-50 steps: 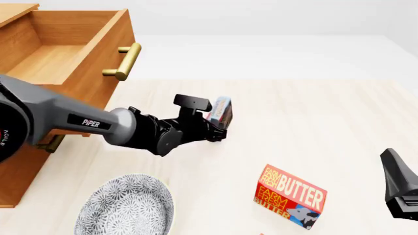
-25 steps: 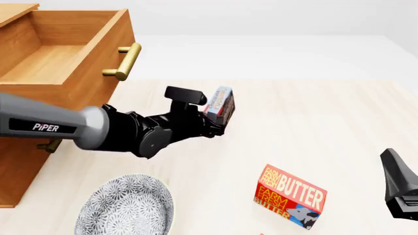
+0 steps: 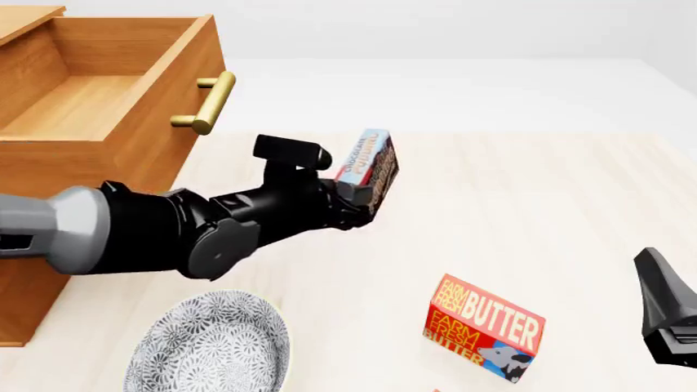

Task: Put the chocolate pudding in the top drawer of the cabinet and close it.

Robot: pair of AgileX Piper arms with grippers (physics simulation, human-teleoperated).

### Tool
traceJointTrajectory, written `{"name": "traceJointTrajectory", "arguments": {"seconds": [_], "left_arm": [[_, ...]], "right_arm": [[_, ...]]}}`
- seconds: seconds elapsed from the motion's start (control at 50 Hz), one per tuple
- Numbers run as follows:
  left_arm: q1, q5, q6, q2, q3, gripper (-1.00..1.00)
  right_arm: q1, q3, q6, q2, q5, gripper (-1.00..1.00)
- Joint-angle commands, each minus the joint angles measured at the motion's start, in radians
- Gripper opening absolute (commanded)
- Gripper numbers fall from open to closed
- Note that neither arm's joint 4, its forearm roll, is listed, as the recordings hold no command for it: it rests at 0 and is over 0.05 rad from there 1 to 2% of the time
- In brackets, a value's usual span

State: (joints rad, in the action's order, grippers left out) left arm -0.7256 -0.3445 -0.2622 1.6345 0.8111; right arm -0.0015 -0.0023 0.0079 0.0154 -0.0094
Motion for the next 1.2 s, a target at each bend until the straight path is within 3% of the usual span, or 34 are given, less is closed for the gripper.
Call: {"name": "traceJointTrajectory", "arguments": {"seconds": [0.02,0.64,1.2], "left_arm": [[-0.015,0.022,0.015,-0.095,-0.034,-1.00],[0.021,0.136,0.074,-0.355,-0.084,-1.00],[0.052,0.271,0.165,-0.530,-0.032,-1.00]], "right_arm": [[0.000,0.000,0.000,0.000,0.000,1.00],[0.000,0.000,0.000,0.000,0.000,1.00],[0.000,0.000,0.000,0.000,0.000,1.00]]}}
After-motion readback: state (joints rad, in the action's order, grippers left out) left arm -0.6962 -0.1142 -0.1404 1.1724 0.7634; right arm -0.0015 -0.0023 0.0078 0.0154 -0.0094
